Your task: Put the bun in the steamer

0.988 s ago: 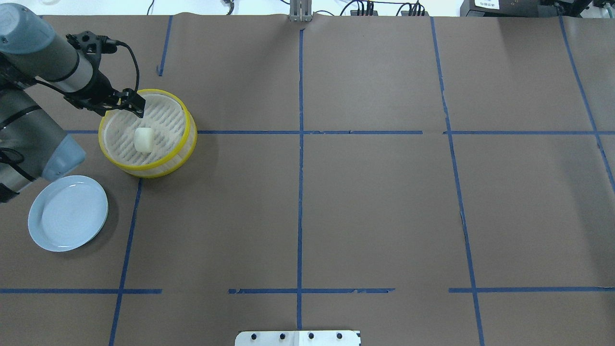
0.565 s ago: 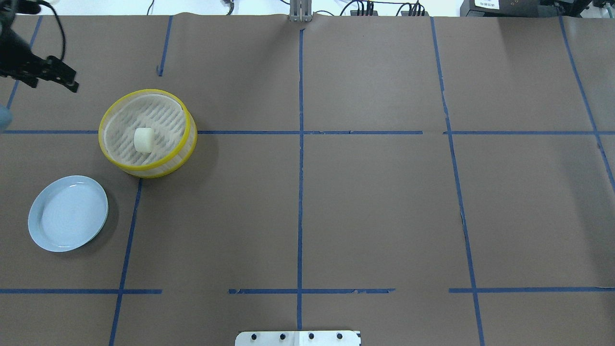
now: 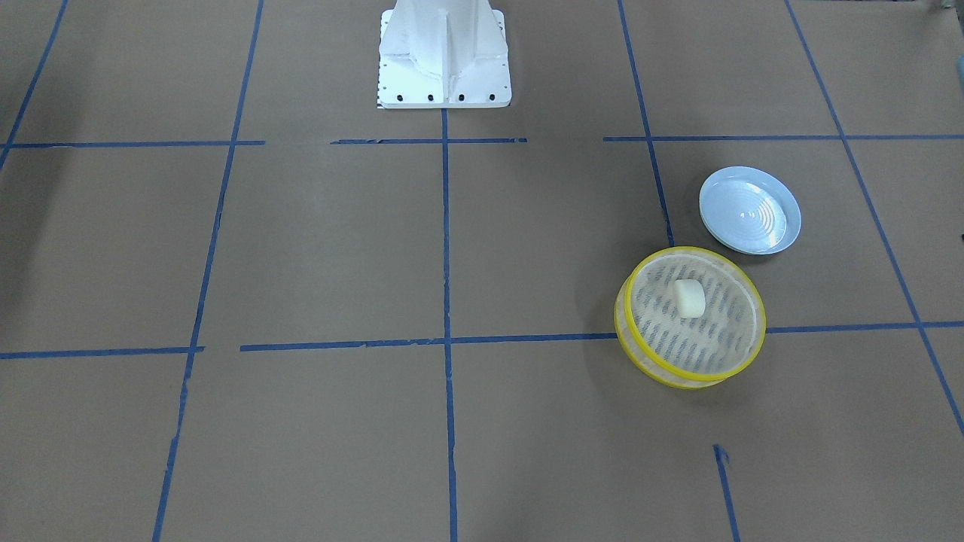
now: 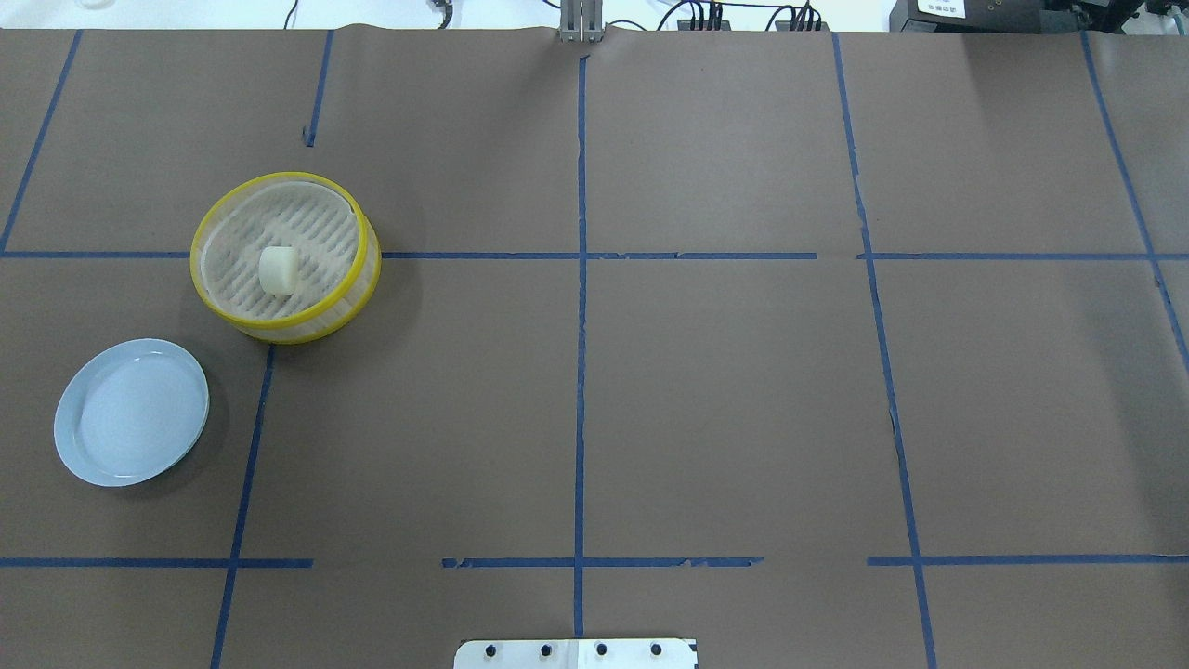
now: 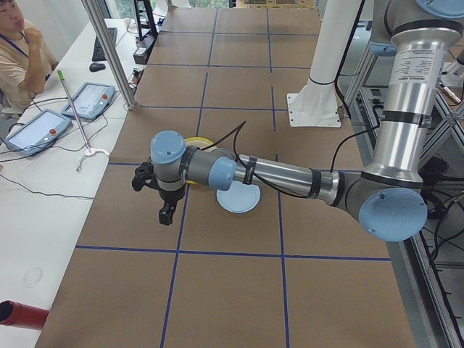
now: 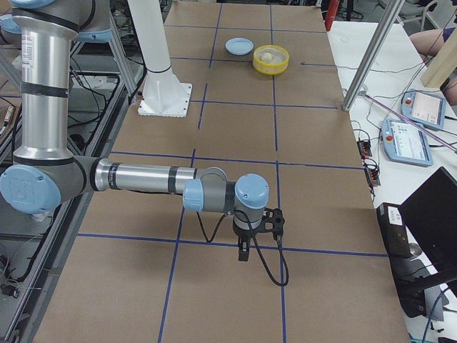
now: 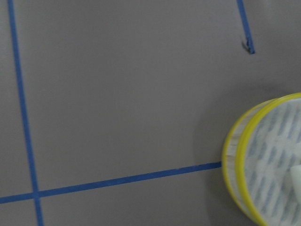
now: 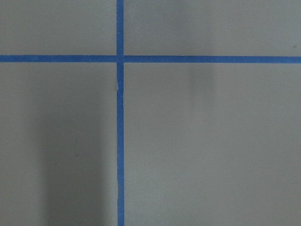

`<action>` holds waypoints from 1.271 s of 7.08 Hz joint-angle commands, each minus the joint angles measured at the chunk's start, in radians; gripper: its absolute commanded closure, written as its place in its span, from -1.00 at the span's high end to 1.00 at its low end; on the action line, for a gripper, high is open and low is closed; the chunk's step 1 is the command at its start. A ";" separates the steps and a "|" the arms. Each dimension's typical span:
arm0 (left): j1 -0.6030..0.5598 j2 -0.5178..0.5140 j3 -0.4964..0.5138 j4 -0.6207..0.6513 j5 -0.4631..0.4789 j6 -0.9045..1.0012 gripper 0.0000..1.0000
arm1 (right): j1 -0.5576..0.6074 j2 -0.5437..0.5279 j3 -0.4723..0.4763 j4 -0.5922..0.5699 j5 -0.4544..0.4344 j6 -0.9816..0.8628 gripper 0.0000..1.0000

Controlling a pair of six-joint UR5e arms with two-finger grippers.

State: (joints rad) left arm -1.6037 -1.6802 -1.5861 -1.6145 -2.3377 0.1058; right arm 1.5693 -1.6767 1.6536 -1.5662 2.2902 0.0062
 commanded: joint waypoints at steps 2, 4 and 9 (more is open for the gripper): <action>-0.093 0.057 0.037 0.083 -0.002 0.126 1.00 | 0.000 0.000 0.000 0.000 0.000 0.000 1.00; -0.093 0.138 0.017 0.061 0.003 0.138 1.00 | 0.000 0.000 0.000 0.000 0.000 0.000 1.00; -0.090 0.074 0.009 0.260 0.005 0.130 1.00 | 0.000 0.000 0.000 0.000 0.000 0.000 1.00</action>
State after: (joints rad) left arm -1.6941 -1.5738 -1.5639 -1.4622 -2.3315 0.2367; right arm 1.5693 -1.6766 1.6536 -1.5662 2.2902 0.0062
